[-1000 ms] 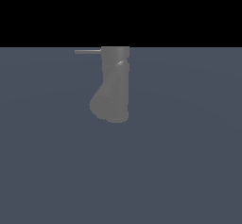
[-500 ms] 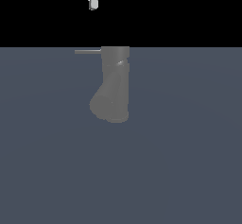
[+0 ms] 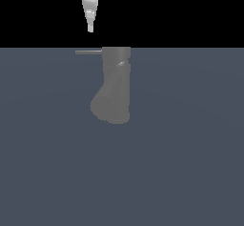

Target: Turn on the faucet by rotating a designated handle.

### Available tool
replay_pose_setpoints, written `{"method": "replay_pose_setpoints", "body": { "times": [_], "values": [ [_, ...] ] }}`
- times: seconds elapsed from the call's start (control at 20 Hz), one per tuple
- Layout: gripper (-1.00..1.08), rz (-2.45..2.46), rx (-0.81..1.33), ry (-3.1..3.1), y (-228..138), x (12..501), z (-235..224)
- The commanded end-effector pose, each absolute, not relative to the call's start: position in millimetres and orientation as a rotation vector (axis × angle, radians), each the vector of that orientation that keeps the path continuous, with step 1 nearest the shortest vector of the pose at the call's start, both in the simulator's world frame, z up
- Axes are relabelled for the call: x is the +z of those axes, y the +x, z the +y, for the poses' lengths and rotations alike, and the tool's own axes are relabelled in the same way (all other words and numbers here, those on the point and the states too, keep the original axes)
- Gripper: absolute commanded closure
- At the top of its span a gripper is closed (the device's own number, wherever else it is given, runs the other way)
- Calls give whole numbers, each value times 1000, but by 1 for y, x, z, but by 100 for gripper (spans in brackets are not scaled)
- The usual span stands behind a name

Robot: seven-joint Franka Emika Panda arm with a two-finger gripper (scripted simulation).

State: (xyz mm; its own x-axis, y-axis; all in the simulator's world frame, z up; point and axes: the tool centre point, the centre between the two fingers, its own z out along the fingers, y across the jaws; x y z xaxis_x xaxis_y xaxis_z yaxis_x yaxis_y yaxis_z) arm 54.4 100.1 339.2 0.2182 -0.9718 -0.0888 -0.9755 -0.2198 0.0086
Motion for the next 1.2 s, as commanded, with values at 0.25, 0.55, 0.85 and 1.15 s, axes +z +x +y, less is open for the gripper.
{"method": "replay_pose_setpoints", "body": {
  "times": [0.25,0.55,0.85,1.15],
  "values": [
    [108,2150,62,-2263,83,302,120],
    [108,2254,24,-2179,97,281,131],
    [108,2303,3,-2135,103,271,136],
    [108,2309,0,-2130,104,270,137]
  ]
}}
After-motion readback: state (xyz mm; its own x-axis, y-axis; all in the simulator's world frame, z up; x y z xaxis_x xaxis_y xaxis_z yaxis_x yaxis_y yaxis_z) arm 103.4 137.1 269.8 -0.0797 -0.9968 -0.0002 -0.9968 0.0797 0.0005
